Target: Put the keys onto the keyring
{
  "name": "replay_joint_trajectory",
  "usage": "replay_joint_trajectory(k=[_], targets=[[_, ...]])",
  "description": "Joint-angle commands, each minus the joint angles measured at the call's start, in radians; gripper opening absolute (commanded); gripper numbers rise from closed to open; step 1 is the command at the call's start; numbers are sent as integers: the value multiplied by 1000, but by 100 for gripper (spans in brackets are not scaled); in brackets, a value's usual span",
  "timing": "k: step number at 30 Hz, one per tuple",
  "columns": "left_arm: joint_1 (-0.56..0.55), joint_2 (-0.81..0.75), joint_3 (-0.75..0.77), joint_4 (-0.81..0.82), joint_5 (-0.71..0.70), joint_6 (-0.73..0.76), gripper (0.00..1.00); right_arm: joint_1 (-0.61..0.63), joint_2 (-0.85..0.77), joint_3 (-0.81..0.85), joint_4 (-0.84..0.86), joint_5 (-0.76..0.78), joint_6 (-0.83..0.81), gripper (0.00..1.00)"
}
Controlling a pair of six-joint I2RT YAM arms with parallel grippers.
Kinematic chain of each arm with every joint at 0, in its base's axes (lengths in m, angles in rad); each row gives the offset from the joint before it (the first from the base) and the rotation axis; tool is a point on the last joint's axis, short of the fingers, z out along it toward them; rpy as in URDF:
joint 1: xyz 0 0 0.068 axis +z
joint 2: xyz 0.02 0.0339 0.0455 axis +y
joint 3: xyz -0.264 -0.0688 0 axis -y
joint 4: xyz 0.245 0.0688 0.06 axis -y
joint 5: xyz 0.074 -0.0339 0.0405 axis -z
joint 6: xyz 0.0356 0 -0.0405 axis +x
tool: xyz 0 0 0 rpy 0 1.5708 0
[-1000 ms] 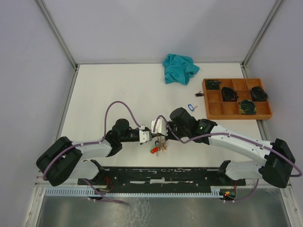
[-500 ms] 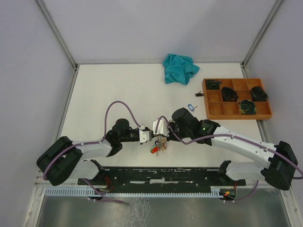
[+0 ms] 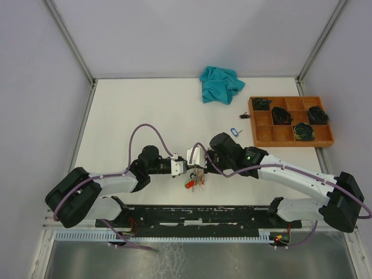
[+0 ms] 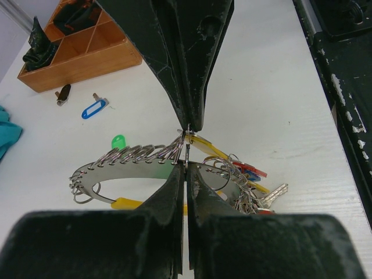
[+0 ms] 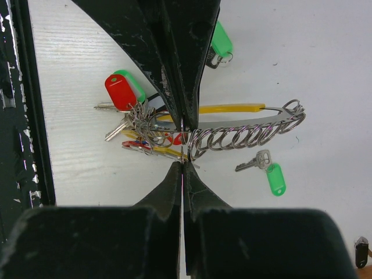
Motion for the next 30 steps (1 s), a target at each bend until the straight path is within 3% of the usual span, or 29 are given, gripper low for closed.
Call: replay_joint_trajectory(k=[1, 30], targets=[[4, 0, 43, 78, 33, -36, 3, 7, -7, 26, 36, -9, 0, 1], [5, 0, 51, 60, 30, -37, 3, 7, -38, 14, 50, 15, 9, 1]])
